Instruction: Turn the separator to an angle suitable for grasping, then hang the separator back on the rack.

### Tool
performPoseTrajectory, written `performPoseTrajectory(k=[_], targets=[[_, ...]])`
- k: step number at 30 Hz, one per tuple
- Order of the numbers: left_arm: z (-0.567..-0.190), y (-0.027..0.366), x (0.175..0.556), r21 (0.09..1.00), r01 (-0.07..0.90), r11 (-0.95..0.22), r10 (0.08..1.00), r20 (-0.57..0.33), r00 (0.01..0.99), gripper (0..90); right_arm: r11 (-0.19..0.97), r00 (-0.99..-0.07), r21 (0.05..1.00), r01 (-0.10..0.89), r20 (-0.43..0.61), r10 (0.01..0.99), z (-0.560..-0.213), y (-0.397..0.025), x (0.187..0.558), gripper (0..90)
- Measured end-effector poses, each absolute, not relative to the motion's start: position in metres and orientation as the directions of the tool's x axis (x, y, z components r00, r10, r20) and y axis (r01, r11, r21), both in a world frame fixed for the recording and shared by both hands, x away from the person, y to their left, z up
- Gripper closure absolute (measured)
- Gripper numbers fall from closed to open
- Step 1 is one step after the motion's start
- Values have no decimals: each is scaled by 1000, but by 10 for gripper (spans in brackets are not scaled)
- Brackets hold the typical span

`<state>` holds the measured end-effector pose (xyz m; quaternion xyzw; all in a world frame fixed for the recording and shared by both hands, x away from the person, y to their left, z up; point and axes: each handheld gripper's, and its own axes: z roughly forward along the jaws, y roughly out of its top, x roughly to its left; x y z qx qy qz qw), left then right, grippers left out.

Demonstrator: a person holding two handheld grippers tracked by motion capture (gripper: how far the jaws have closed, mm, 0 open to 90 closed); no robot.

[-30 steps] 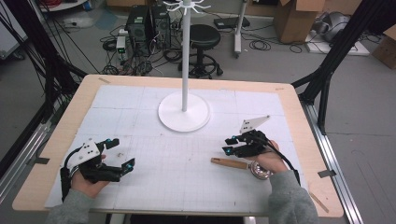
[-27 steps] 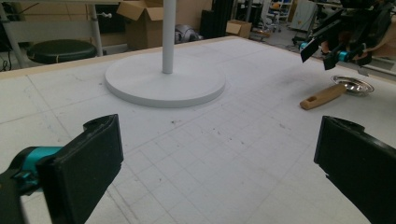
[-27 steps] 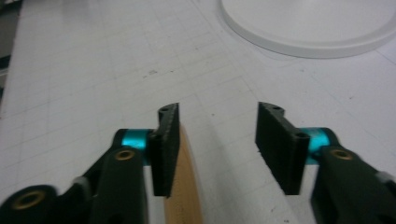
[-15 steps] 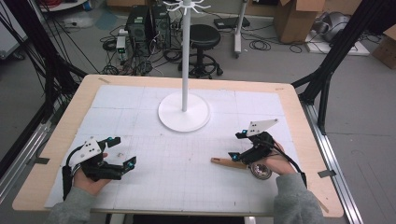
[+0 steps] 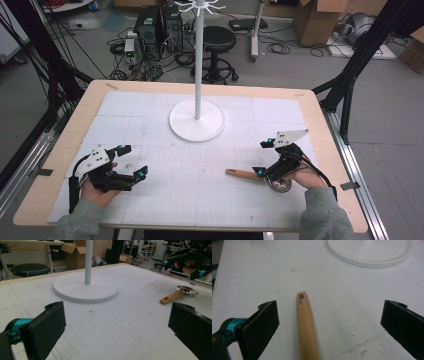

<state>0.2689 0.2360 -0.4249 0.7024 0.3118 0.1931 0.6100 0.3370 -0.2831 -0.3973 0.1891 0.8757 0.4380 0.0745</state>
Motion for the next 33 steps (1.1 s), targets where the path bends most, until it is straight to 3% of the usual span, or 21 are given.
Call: performPoseTrajectory(k=[12, 33], targets=[[-426, 236, 270, 976, 209, -65, 675, -111, 729, 18, 623, -948, 748, 229, 27, 318, -401, -280, 330, 41], [-427, 235, 271, 973, 220, -70, 674, -116, 730, 18, 673, -953, 699, 241, 41, 299, -405, -286, 329, 56]])
